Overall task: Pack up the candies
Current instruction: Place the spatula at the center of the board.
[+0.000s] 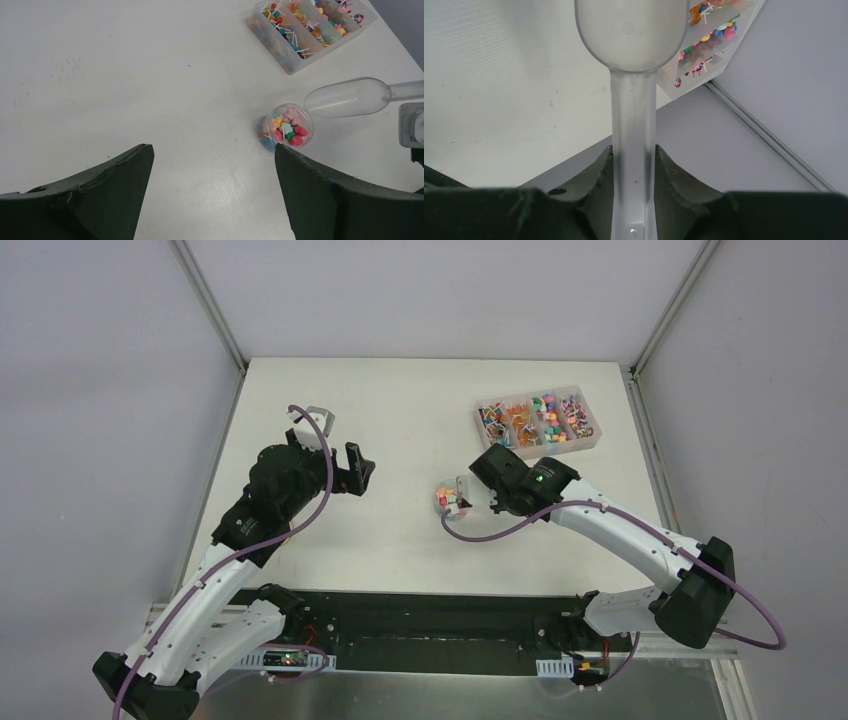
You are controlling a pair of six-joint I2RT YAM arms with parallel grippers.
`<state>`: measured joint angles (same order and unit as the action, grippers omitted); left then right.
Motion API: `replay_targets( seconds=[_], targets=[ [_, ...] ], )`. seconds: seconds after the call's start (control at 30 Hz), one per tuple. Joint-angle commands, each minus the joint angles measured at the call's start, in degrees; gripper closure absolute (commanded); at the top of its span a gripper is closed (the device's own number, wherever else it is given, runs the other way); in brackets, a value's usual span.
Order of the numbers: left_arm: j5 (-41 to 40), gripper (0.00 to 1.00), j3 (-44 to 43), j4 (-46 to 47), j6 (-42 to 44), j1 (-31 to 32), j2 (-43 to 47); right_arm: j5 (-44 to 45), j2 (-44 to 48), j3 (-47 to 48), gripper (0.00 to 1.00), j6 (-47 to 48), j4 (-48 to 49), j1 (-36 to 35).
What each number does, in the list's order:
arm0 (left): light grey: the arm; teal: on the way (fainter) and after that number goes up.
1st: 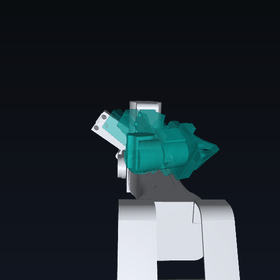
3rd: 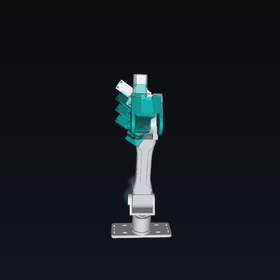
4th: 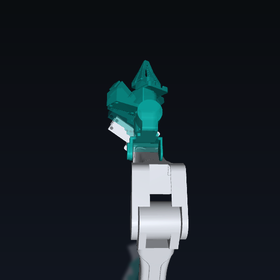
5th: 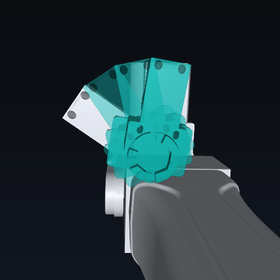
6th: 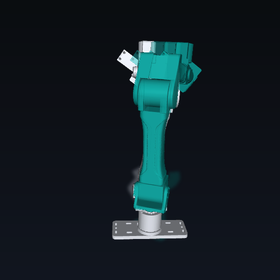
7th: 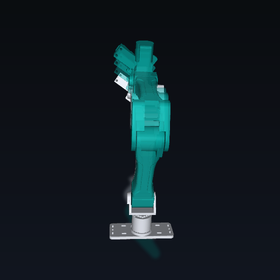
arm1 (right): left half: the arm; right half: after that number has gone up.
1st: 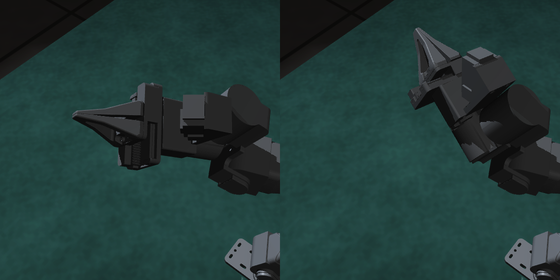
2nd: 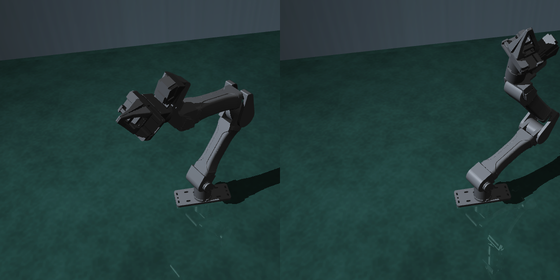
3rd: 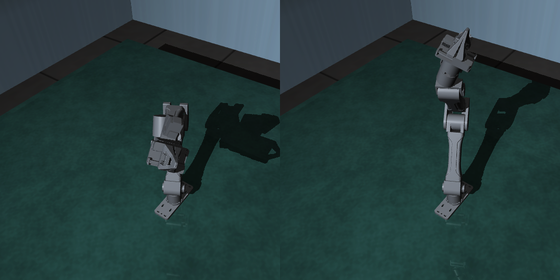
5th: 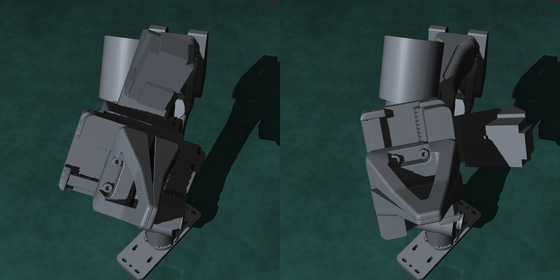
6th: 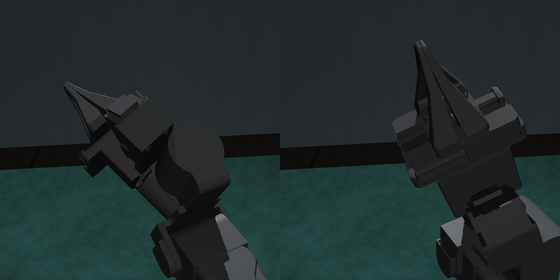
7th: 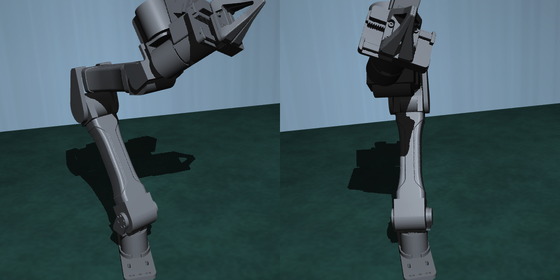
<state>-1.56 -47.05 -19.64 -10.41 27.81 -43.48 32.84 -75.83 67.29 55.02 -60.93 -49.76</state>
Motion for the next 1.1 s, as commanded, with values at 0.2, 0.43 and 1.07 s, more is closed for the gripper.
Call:
replay_targets(
  seconds=[0.2,0.43,1.07],
  targets=[
    [-1.43,0.05,0.11,2.25,0.91,0.58,0.86,1.36,0.00,3.11,1.00,-14.36,2.87,0.90],
    [-2.39,0.04,-0.02,2.21,0.57,0.58,1.11,-1.35,-1.04,0.43,1.00,-26.86,11.56,2.79],
    [-6.00,0.03,-0.02,1.67,0.31,0.58,1.25,-17.72,-13.67,-9.60,1.00,-40.73,42.62,11.60]
  ],
)
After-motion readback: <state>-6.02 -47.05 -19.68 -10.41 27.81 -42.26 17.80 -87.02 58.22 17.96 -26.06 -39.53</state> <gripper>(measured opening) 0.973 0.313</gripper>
